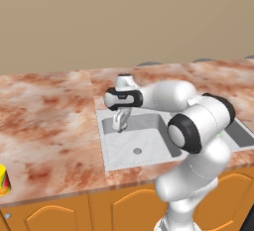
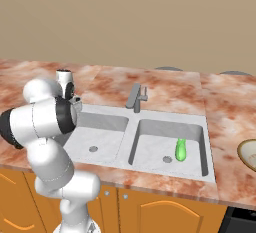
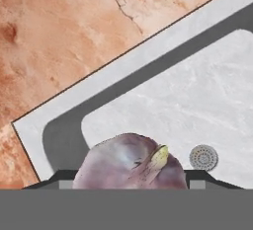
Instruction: Remove the corn and garlic from the sink. Then move the bowl and cup from the counter to the sink for washing.
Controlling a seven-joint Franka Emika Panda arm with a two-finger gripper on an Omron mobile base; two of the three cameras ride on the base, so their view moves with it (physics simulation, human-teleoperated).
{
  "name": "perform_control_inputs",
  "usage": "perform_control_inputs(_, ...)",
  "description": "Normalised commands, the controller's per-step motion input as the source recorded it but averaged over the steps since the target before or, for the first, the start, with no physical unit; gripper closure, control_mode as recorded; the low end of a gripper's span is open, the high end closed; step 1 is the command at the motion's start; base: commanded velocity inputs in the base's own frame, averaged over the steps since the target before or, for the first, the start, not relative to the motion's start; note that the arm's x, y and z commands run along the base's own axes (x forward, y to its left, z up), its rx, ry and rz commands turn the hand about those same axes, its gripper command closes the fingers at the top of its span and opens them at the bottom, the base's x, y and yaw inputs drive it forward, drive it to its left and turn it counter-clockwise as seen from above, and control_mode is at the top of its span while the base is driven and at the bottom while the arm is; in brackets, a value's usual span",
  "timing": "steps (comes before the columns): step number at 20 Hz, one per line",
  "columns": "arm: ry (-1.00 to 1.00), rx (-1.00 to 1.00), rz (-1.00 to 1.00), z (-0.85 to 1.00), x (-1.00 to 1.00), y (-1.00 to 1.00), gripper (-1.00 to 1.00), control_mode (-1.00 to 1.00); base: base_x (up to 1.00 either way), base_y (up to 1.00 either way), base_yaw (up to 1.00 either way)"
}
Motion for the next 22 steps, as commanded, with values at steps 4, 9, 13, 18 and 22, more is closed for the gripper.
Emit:
perform_control_inputs(4, 0.03, 0.00, 0.07, 0.03, 0.03, 0.44, 1.00, -1.00, 0.00, 0.00, 0.00)
perform_control_inputs(9, 0.04, 0.00, 0.00, 0.00, 0.04, 0.43, 1.00, -1.00, 0.00, 0.00, 0.00)
perform_control_inputs(13, 0.00, 0.00, 0.00, 0.00, 0.04, 0.43, 1.00, -1.00, 0.00, 0.00, 0.00)
perform_control_inputs(18, 0.00, 0.00, -0.02, 0.00, 0.04, 0.43, 1.00, -1.00, 0.00, 0.00, 0.00)
perform_control_inputs(22, 0.00, 0.00, -0.10, 0.00, 0.06, 0.40, 1.00, -1.00, 0.00, 0.00, 0.00)
